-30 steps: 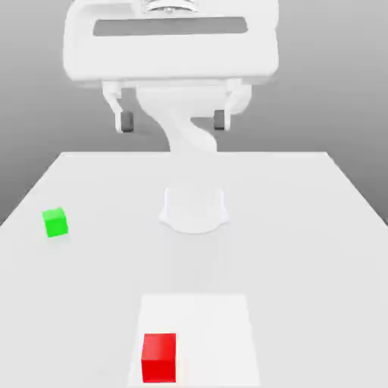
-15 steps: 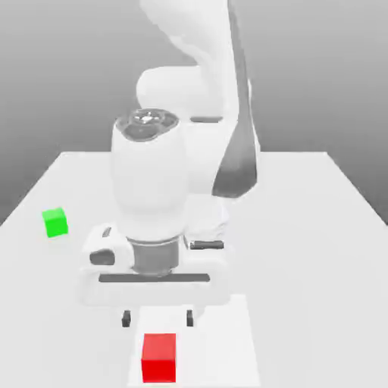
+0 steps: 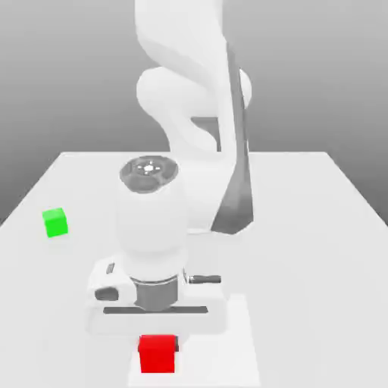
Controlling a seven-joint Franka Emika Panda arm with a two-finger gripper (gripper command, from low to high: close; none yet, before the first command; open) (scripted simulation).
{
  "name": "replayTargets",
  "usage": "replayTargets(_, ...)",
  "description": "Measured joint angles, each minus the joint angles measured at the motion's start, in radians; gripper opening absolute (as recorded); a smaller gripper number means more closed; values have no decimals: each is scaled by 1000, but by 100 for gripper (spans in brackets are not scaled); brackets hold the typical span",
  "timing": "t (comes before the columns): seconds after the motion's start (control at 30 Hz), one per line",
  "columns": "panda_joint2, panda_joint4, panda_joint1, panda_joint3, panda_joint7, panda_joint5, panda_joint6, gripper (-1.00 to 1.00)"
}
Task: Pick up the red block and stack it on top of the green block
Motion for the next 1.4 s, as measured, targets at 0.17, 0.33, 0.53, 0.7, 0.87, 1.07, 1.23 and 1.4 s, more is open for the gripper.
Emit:
replayTargets(0.17, -120, -70, -114, -165, 151, -108, -35, -100)
replayTargets(0.33, -230, -146, -350, -280, 316, -222, -54, -100)
replayTargets(0.53, -347, -241, -557, -384, 482, -313, -66, -100)
replayTargets(0.7, -424, -325, -741, -485, 594, -349, -64, -100)
replayTargets(0.87, -430, -367, -797, -566, 599, -287, -49, -100)
replayTargets(1.07, -349, -356, -703, -618, 471, -102, -15, -100)
replayTargets(1.23, -277, -349, -650, -633, 366, 47, 28, -100)
replayTargets(1.4, -209, -347, -625, -628, 280, 170, 83, -100)
